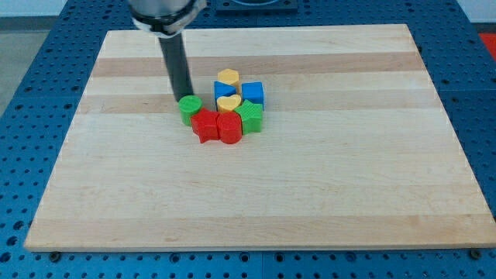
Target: Move green circle above red star
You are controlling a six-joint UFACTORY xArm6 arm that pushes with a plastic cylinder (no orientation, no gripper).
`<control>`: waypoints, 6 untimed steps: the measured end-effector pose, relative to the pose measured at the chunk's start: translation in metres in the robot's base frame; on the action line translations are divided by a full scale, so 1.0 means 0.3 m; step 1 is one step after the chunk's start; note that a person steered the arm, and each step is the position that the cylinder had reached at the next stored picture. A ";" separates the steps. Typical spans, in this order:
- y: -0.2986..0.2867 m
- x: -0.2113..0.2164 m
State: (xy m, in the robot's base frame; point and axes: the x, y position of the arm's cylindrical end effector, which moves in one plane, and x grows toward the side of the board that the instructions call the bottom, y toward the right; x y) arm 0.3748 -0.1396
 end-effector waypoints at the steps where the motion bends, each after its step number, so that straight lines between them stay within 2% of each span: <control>1: -0.137 0.011; 2: -0.149 0.102; 3: -0.077 0.132; 5: 0.074 0.131; 6: 0.071 0.131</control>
